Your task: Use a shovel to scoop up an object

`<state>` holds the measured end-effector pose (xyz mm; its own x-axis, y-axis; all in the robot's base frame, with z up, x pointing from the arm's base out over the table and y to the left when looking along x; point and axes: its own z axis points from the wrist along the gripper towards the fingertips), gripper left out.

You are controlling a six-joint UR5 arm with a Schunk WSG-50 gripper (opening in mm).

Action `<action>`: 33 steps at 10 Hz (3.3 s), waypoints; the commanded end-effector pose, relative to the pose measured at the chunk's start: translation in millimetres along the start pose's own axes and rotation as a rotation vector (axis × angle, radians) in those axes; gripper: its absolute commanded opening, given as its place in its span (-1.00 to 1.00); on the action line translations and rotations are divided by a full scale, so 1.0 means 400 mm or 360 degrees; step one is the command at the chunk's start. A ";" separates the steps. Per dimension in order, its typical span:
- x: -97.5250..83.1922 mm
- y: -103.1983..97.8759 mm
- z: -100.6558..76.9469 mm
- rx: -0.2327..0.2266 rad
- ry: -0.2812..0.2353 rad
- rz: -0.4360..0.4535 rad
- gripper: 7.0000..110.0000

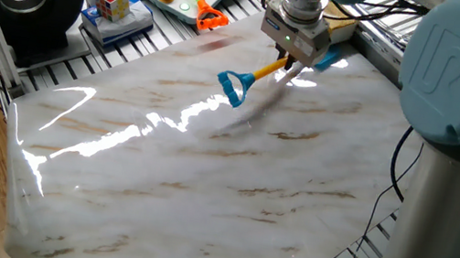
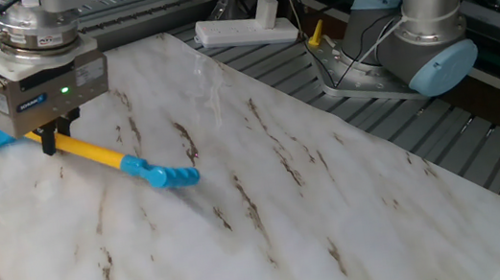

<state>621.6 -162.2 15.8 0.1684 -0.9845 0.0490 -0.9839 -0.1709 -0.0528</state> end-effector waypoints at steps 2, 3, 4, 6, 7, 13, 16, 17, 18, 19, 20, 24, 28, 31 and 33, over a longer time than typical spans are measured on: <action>0.017 -0.003 -0.029 0.0001 0.0131 0.0065 -1.00; 0.005 -0.008 -0.036 0.0014 0.0133 0.0086 -1.00; -0.009 -0.004 -0.036 -0.0001 0.0103 0.0125 -1.00; -0.023 -0.001 -0.036 -0.0011 0.0070 0.0152 -1.00; -0.021 -0.002 -0.039 -0.0013 0.0092 0.0163 -1.00; -0.100 -0.006 -0.061 -0.0037 0.0033 0.0272 -1.00; -0.179 -0.038 -0.067 0.0020 -0.0139 0.0265 -1.00; -0.207 -0.057 -0.069 0.0048 -0.0206 0.0234 -1.00; -0.238 -0.068 -0.073 0.0060 -0.0276 0.0207 -1.00; -0.262 -0.078 -0.076 0.0078 -0.0324 0.0163 -1.00; -0.293 -0.090 -0.084 0.0107 -0.0383 0.0113 -1.00; -0.287 -0.112 -0.077 0.0170 -0.0329 -0.0049 -1.00; -0.209 -0.092 -0.062 0.0109 -0.0163 -0.0136 -1.00; -0.181 -0.070 -0.058 0.0029 -0.0156 -0.0117 -1.00; -0.161 -0.070 -0.053 0.0022 -0.0133 -0.0124 -1.00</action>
<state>637.2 -81.8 35.6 0.2527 -0.9667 -0.0400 -0.9649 -0.2488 -0.0839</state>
